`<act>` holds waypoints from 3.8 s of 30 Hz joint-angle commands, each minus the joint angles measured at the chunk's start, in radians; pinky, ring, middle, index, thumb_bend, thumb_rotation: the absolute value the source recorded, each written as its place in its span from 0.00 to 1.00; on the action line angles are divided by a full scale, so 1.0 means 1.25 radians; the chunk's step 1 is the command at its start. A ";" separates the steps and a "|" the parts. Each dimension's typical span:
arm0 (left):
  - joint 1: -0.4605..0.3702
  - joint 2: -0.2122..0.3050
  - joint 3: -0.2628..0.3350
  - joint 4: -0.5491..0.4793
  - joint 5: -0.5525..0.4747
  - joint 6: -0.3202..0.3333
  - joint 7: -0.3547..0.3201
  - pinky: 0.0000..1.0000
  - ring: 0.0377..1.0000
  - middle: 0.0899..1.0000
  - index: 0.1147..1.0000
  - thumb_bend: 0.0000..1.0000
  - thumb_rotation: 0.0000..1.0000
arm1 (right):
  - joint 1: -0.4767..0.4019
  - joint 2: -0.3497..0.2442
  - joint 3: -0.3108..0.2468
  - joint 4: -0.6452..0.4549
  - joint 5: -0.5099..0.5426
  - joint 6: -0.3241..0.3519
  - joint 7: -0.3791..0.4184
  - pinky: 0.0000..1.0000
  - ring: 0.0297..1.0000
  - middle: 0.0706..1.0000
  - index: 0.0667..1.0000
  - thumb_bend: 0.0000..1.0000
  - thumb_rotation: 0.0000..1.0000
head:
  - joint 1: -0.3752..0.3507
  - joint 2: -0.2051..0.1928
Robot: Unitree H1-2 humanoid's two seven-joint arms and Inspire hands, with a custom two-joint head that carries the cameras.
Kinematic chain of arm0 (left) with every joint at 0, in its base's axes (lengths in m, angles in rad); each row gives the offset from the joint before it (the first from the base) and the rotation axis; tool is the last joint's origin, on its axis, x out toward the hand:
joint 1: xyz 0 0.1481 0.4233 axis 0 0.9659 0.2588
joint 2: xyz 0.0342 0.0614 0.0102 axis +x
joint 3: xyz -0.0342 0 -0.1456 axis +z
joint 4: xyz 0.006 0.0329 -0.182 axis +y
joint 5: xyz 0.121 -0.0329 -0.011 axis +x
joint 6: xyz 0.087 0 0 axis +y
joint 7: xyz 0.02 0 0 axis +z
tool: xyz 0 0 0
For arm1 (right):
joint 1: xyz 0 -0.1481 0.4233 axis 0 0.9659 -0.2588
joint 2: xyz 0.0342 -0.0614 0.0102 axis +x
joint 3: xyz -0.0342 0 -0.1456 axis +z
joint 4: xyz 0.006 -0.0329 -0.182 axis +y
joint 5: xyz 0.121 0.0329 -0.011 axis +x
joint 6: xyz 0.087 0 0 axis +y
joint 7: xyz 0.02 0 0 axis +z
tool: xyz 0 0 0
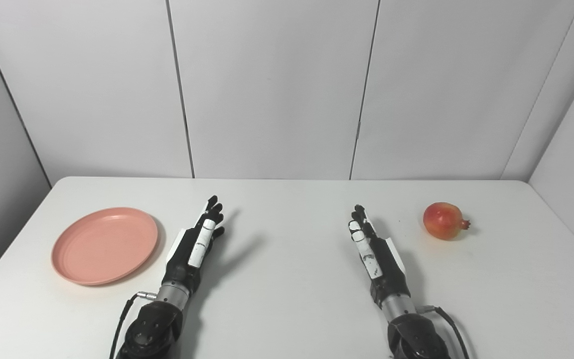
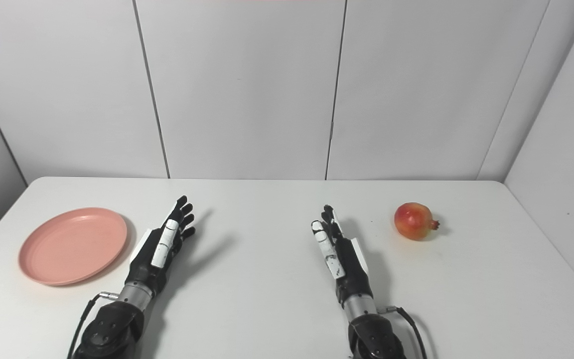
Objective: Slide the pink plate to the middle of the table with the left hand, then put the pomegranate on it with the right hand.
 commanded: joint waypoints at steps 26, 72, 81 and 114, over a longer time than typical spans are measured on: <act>-0.006 0.001 0.001 0.018 -0.010 -0.020 -0.010 0.95 0.99 1.00 1.00 0.65 1.00 | -0.028 0.002 -0.001 -0.010 -0.005 -0.024 0.003 0.99 0.97 1.00 1.00 0.58 0.94 | -0.003 0.000; -0.025 -0.070 -0.051 0.092 0.058 -0.057 0.060 1.00 1.00 1.00 1.00 0.61 1.00 | 0.002 -0.063 -0.040 0.004 0.076 -0.058 0.087 1.00 1.00 1.00 1.00 0.55 0.95 | 0.304 -0.107; -0.025 -0.067 -0.050 0.097 0.078 -0.066 0.086 0.99 1.00 1.00 1.00 0.58 1.00 | -0.002 -0.061 -0.039 0.009 0.076 -0.055 0.086 1.00 1.00 1.00 1.00 0.57 0.95 | 0.300 -0.111; -0.086 0.005 0.062 -0.082 0.068 -0.057 0.191 0.83 0.86 0.87 0.88 0.65 1.00 | -0.018 -0.064 -0.042 0.056 0.078 -0.100 0.093 1.00 1.00 1.00 1.00 0.52 0.97 | 0.323 -0.137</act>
